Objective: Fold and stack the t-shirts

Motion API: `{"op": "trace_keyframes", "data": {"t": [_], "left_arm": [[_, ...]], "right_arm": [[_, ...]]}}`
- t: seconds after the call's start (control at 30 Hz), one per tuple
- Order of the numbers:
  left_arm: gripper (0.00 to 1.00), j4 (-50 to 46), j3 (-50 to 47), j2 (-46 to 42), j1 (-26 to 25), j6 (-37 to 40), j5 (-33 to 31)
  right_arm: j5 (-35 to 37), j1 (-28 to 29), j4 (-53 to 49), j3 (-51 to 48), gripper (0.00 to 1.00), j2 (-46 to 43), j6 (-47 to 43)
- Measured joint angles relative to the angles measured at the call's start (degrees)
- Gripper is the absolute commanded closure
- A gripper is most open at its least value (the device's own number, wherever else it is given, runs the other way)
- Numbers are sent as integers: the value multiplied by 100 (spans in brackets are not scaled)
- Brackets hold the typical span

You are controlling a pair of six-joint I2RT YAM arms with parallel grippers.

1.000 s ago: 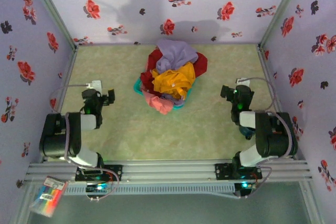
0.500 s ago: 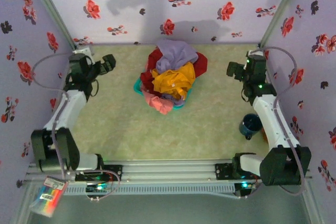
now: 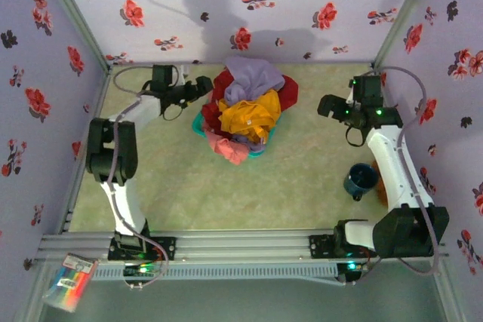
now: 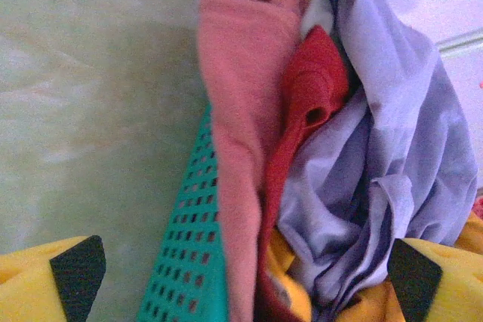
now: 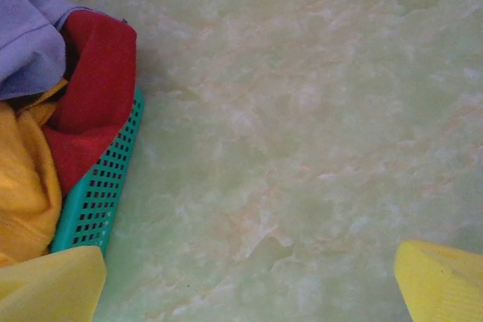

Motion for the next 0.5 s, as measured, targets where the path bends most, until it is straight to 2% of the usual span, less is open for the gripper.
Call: {"op": "trace_keyframes", "data": {"t": [0.33,0.5], "left_arm": [[1,-61,461,675,-675,-264,125],[1,396,570,938,-1088,-697,98]], "right_arm": [[-455,-4,-439,280,1,258,474],[-533,334,-455,306,1,420,831]]}}
